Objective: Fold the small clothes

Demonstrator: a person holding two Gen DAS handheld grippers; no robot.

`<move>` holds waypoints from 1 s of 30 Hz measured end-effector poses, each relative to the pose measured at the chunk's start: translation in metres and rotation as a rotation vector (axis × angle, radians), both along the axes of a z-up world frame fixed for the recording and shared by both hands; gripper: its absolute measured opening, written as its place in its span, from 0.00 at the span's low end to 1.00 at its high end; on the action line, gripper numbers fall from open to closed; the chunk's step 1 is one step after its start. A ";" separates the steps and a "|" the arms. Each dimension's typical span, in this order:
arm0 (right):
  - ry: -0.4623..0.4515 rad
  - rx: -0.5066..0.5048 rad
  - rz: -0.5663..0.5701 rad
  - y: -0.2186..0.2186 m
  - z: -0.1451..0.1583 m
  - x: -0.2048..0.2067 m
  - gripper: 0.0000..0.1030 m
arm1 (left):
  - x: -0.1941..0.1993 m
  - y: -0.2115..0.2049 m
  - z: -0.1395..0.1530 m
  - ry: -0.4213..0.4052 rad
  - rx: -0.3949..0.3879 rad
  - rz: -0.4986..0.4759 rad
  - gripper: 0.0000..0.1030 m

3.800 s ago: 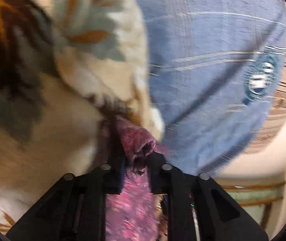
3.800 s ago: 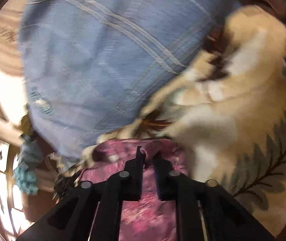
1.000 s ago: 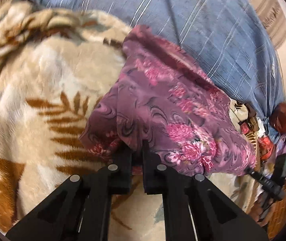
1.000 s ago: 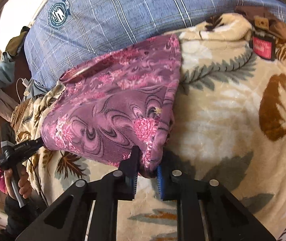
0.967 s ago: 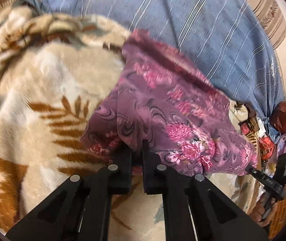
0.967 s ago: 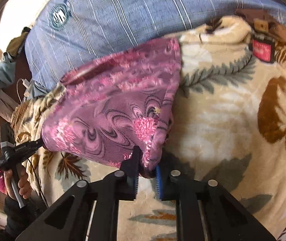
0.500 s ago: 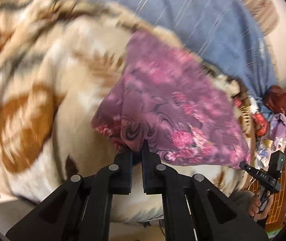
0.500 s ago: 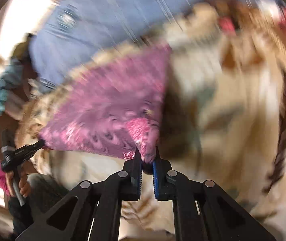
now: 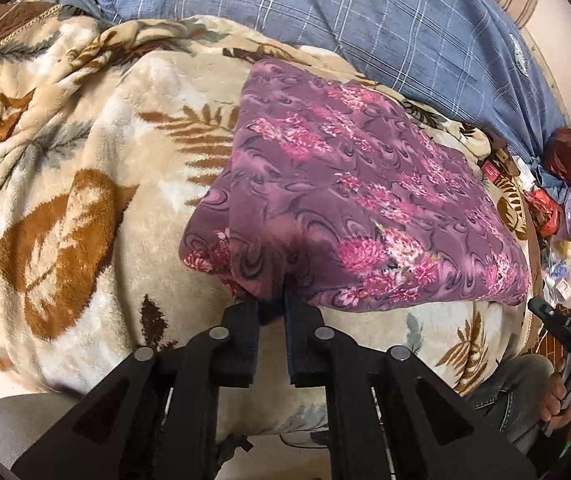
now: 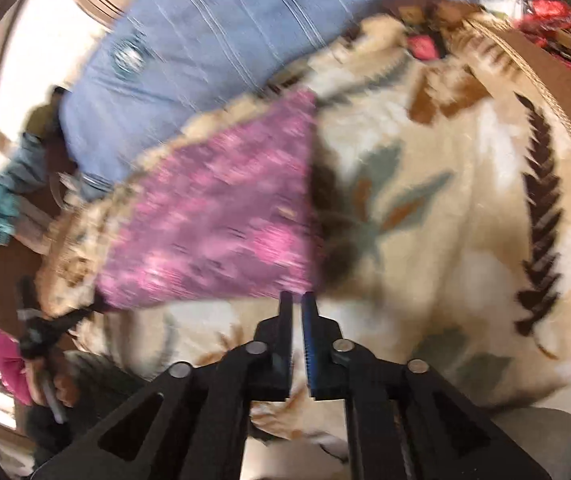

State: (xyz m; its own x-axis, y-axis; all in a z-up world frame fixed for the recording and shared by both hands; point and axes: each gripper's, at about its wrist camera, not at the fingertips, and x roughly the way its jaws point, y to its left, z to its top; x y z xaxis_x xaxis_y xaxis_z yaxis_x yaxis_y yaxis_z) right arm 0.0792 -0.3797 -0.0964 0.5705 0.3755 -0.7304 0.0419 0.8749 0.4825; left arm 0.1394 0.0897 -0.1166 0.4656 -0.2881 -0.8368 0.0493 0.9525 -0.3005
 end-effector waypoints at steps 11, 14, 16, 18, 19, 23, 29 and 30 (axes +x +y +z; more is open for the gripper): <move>0.113 -0.208 0.036 0.033 -0.026 0.029 0.08 | -0.003 0.003 -0.002 -0.008 0.001 0.027 0.06; 0.097 -0.214 0.029 0.031 -0.022 0.020 0.06 | -0.005 0.008 -0.003 -0.009 -0.014 0.051 0.06; 0.102 -0.199 0.031 0.029 -0.025 0.018 0.07 | -0.004 0.011 -0.006 0.031 -0.044 0.055 0.07; 0.082 -0.188 0.036 0.028 -0.019 0.013 0.13 | -0.010 0.023 -0.003 0.043 -0.143 0.081 0.12; 0.067 -0.188 0.024 0.027 -0.011 0.008 0.13 | -0.014 0.028 -0.001 0.036 -0.191 0.091 0.16; -0.015 -0.101 0.026 0.038 0.034 -0.013 0.52 | -0.017 0.046 0.010 0.006 -0.262 0.172 0.39; -0.061 0.004 0.260 0.134 0.089 0.039 0.71 | 0.037 0.052 0.006 0.056 -0.207 0.248 0.47; -0.052 0.001 0.288 0.151 0.093 0.052 0.71 | 0.043 0.054 -0.001 0.080 -0.188 0.262 0.47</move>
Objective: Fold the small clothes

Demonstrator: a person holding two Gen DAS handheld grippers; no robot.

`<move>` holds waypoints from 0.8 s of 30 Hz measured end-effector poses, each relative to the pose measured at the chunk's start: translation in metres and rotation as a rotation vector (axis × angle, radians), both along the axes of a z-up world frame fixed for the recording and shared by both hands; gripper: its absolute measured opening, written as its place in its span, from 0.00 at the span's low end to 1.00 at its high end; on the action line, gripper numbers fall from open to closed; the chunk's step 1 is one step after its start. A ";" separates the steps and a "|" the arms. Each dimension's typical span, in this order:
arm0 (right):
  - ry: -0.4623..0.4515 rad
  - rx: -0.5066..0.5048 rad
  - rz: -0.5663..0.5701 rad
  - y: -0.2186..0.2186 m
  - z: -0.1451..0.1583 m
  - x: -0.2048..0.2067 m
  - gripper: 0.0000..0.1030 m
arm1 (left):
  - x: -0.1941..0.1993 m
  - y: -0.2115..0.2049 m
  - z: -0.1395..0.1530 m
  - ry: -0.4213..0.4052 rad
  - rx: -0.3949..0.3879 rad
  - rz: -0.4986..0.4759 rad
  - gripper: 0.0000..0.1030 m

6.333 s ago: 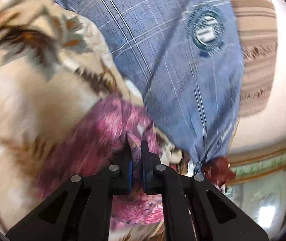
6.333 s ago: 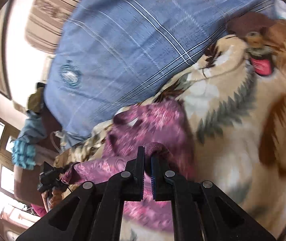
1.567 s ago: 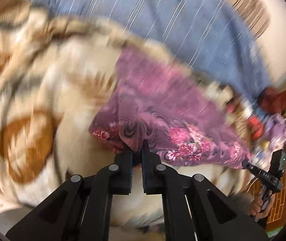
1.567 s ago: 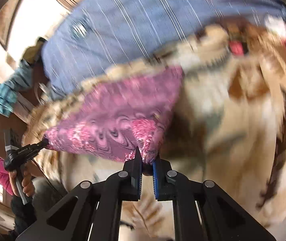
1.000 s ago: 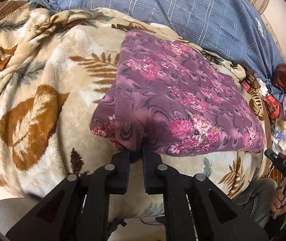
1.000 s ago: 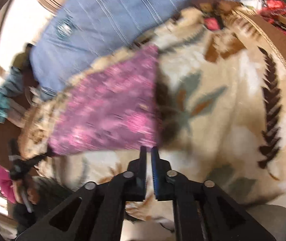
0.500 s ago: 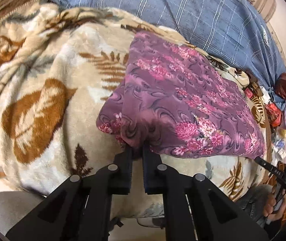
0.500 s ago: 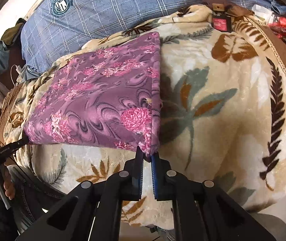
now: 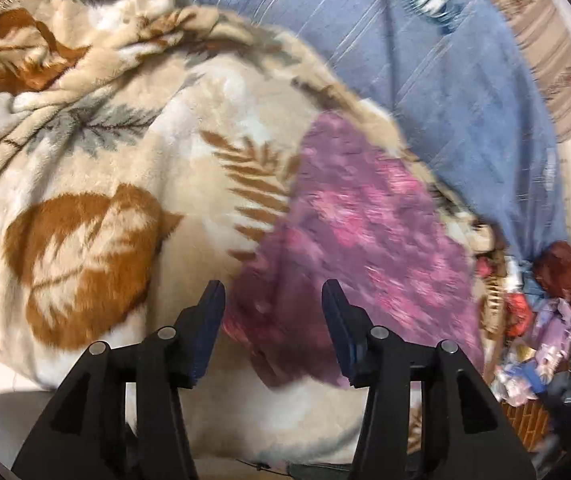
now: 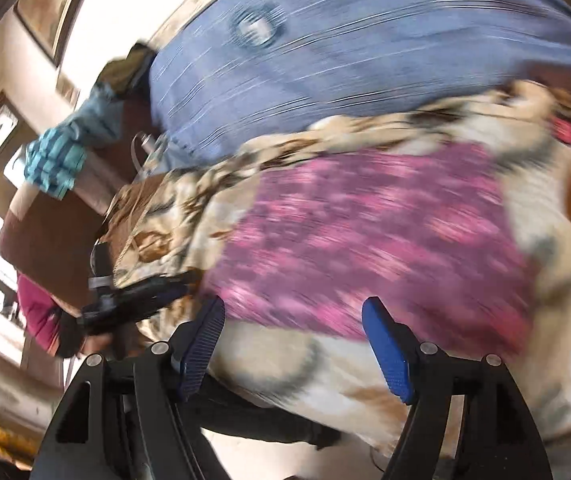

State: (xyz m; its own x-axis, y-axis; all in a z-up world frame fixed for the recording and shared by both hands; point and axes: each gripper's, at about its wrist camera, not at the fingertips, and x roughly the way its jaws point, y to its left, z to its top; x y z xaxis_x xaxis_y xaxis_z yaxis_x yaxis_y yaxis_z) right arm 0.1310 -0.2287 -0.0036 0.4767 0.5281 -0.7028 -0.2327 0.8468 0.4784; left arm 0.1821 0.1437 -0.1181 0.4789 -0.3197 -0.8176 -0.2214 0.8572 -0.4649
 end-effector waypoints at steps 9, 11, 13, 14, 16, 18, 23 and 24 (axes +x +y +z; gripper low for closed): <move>0.289 -0.131 0.192 0.165 -0.047 0.135 0.70 | -0.015 0.021 -0.034 0.018 -0.284 0.004 0.52; 0.340 -0.197 0.216 0.193 -0.066 0.159 0.70 | -0.011 0.012 -0.036 0.032 -0.316 -0.027 0.55; 0.384 -0.239 0.230 0.214 -0.082 0.177 0.69 | -0.007 0.009 -0.043 0.055 -0.340 -0.029 0.55; 0.414 -0.247 0.232 0.219 -0.090 0.181 0.69 | -0.005 0.009 -0.047 0.071 -0.358 -0.024 0.55; 0.478 -0.242 0.230 0.227 -0.101 0.190 0.68 | -0.003 0.008 -0.053 0.092 -0.395 -0.021 0.55; 0.503 -0.275 0.240 0.241 -0.111 0.195 0.68 | -0.001 0.005 -0.053 0.088 -0.394 -0.025 0.57; 0.500 -0.342 0.255 0.254 -0.117 0.194 0.69 | 0.007 -0.003 -0.051 0.087 -0.378 -0.046 0.61; 0.498 -0.350 0.253 0.255 -0.117 0.193 0.69 | 0.007 -0.001 -0.052 0.087 -0.386 -0.045 0.62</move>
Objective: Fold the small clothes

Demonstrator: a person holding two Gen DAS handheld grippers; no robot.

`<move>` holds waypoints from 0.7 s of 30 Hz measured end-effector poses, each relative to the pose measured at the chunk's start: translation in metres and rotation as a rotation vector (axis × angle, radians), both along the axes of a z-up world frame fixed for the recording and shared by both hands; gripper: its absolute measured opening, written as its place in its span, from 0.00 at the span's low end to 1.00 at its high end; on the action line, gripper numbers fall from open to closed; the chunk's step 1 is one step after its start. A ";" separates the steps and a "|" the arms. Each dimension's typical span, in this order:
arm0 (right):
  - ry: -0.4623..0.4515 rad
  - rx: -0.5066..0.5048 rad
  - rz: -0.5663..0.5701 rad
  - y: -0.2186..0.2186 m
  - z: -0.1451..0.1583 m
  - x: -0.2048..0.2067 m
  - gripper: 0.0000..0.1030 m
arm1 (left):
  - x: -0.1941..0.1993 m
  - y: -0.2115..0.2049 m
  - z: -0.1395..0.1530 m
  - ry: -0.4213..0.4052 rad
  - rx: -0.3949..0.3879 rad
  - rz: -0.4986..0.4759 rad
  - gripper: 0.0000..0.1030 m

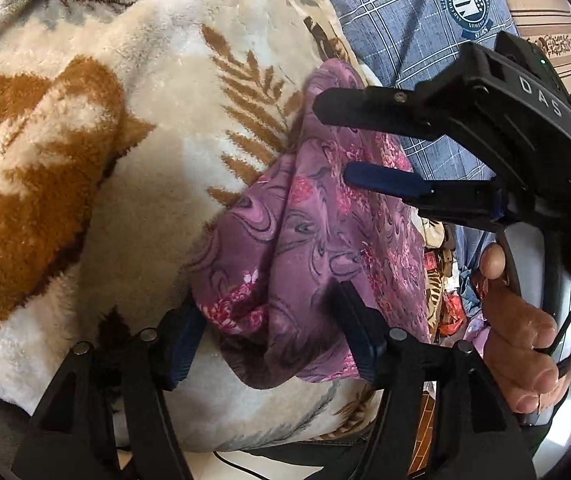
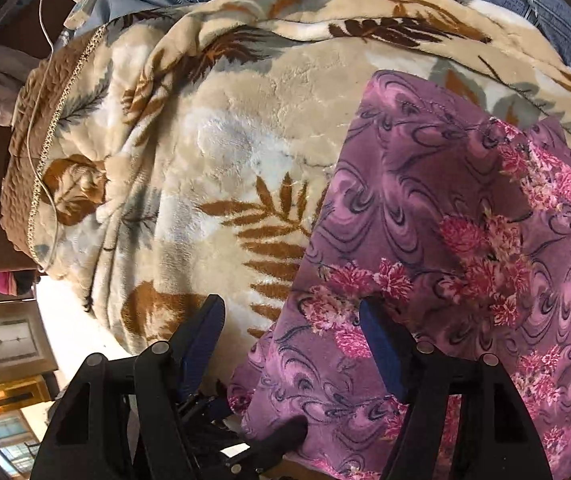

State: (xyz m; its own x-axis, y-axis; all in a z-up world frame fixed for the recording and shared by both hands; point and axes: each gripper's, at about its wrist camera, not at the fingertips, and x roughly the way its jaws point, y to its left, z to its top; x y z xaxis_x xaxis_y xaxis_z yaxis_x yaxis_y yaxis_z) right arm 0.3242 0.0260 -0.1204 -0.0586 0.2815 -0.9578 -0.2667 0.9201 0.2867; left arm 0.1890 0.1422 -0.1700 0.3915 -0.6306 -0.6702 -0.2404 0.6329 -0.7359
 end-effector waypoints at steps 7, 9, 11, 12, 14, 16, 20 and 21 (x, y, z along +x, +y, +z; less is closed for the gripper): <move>0.000 -0.028 -0.017 0.000 0.002 -0.001 0.70 | -0.004 0.006 -0.010 0.034 -0.117 0.031 0.62; 0.000 -0.022 -0.018 -0.001 0.002 -0.004 0.70 | -0.005 0.009 -0.013 0.045 -0.152 0.048 0.62; 0.004 -0.018 -0.018 -0.003 0.002 -0.005 0.70 | -0.001 0.006 -0.012 0.046 -0.144 0.042 0.62; 0.004 -0.018 -0.017 -0.006 0.002 -0.005 0.70 | 0.002 0.003 -0.012 0.044 -0.139 0.040 0.62; 0.010 -0.013 -0.016 -0.008 0.001 -0.006 0.70 | 0.004 0.002 -0.009 0.029 -0.132 0.040 0.40; 0.017 -0.007 -0.018 -0.009 0.000 -0.005 0.70 | 0.005 -0.006 -0.005 0.018 -0.098 0.017 0.17; 0.022 -0.003 -0.023 -0.007 -0.002 -0.002 0.70 | -0.003 -0.019 0.033 -0.149 0.042 -0.004 0.15; 0.027 0.001 -0.016 -0.006 -0.001 -0.002 0.70 | -0.008 -0.028 0.049 -0.229 0.098 -0.030 0.14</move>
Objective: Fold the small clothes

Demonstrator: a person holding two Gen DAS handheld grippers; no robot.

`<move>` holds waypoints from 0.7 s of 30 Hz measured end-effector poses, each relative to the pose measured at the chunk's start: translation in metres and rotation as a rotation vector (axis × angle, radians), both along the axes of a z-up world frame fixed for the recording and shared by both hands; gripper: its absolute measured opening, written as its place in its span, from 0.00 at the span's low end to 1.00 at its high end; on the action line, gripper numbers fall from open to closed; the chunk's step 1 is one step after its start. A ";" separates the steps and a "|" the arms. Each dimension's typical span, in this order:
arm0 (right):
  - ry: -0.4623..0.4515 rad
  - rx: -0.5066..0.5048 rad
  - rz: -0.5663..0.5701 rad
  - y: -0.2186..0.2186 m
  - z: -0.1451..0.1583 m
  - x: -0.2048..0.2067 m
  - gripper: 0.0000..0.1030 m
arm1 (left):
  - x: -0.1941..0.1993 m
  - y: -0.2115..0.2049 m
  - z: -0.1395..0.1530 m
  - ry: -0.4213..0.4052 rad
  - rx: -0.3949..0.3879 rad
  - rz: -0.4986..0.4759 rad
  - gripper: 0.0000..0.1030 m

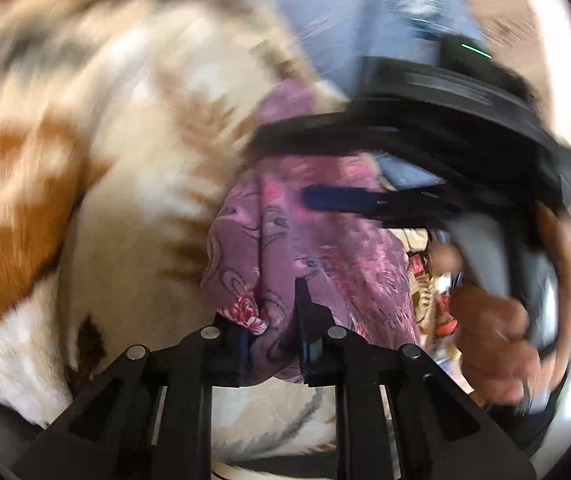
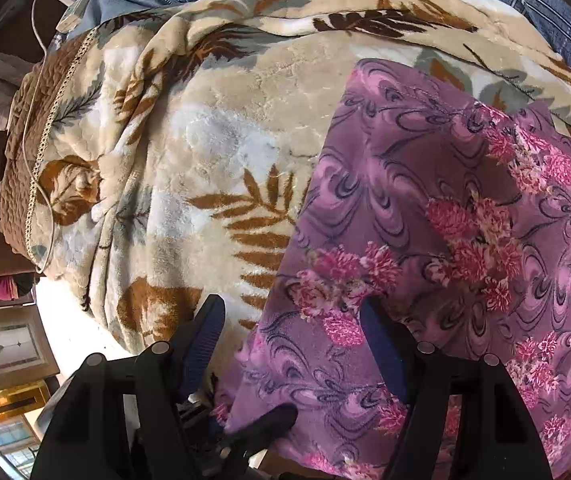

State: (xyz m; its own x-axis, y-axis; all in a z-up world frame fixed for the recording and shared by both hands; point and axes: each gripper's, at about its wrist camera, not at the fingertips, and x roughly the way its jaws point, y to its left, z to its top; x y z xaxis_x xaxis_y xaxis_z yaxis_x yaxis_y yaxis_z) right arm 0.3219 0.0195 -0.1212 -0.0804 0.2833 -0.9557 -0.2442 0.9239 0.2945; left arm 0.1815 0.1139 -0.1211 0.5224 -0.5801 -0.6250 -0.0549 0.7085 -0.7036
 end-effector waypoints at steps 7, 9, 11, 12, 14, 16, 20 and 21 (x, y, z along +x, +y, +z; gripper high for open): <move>0.011 0.041 0.071 -0.005 0.018 -0.002 0.71 | -0.025 -0.056 0.041 -0.252 0.318 -0.103 0.14; 0.012 -0.016 0.139 -0.003 0.013 -0.004 0.71 | -0.034 -0.074 0.048 -0.318 0.391 -0.146 0.14; 0.014 -0.079 0.165 -0.002 0.006 -0.004 0.68 | -0.038 -0.088 0.053 -0.363 0.422 -0.180 0.14; 0.007 -0.105 0.178 -0.002 0.004 -0.005 0.57 | -0.039 -0.092 0.057 -0.375 0.435 -0.190 0.14; -0.045 -0.172 0.218 0.001 0.006 -0.007 0.29 | -0.043 -0.096 0.060 -0.391 0.453 -0.202 0.14; -0.055 -0.200 0.240 -0.004 0.005 -0.008 0.18 | -0.043 -0.095 0.061 -0.398 0.436 -0.211 0.13; -0.106 -0.125 0.217 -0.027 0.032 -0.008 0.12 | -0.056 -0.092 0.067 -0.459 0.415 -0.199 0.13; -0.148 -0.075 0.183 -0.040 0.051 -0.008 0.12 | -0.058 -0.092 0.070 -0.477 0.423 -0.189 0.13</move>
